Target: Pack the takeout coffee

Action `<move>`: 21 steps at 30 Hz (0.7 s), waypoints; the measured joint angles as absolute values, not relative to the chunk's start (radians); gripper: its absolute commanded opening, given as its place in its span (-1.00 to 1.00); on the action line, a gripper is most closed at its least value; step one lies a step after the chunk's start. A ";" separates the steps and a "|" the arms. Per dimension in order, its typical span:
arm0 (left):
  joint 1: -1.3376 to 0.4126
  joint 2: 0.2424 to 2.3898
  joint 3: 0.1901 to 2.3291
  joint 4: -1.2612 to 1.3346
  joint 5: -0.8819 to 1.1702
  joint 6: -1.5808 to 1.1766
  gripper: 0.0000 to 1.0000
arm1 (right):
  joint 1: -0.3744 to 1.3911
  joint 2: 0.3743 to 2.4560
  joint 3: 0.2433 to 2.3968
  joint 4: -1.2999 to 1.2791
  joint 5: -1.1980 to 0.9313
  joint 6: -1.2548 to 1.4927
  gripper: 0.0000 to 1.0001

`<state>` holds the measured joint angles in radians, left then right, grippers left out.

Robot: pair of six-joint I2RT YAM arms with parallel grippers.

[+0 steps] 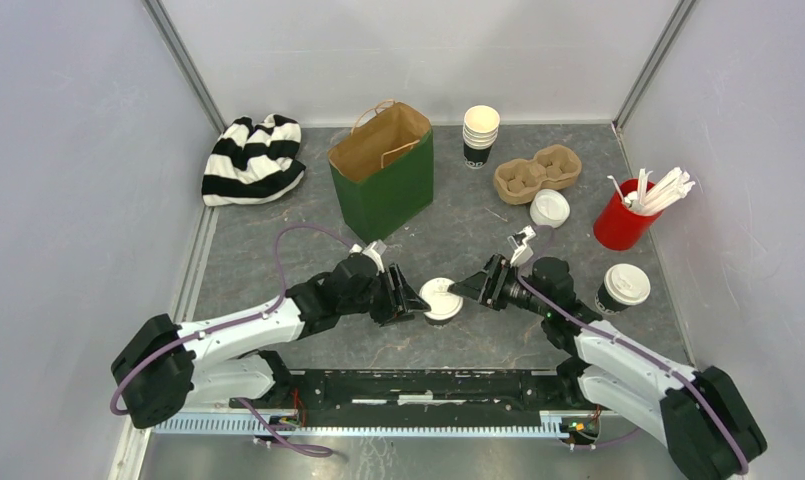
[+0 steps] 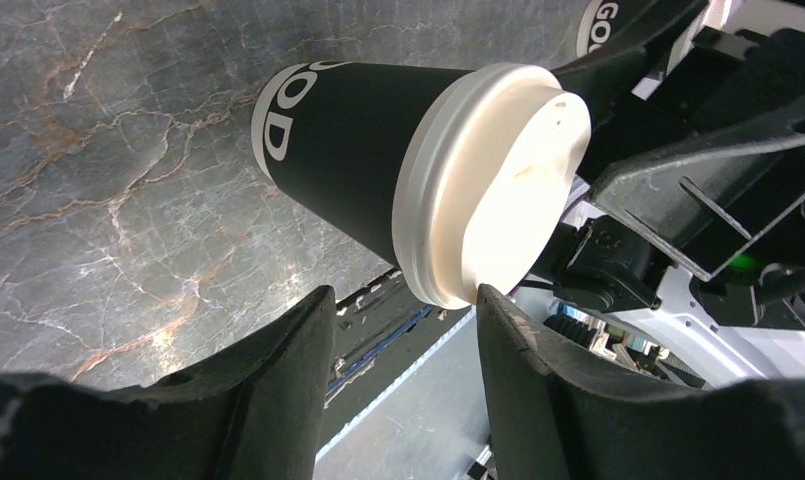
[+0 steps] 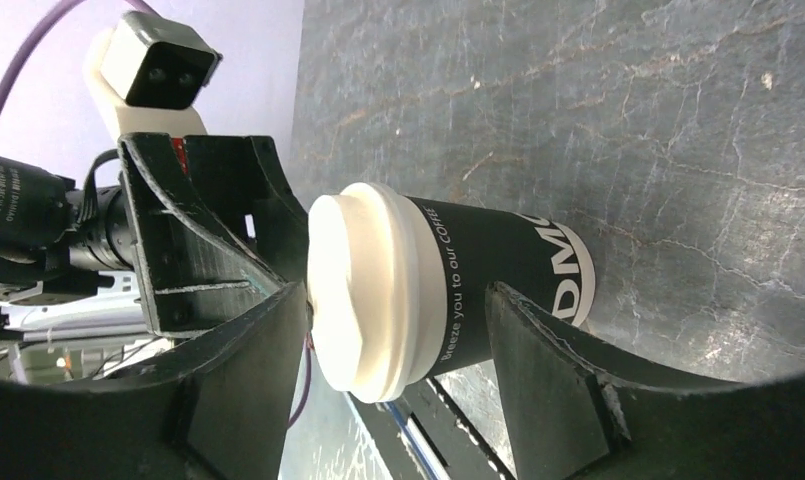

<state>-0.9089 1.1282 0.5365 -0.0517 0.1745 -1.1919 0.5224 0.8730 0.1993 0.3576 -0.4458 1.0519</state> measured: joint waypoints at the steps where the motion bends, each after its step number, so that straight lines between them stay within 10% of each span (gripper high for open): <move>1: -0.909 1.128 0.533 -0.044 0.175 -1.192 0.18 | 0.508 0.899 0.200 0.374 -0.479 1.051 0.40; 21: -0.909 1.127 0.508 0.002 0.186 -1.192 0.07 | 0.385 1.160 0.207 0.650 -0.787 1.050 0.05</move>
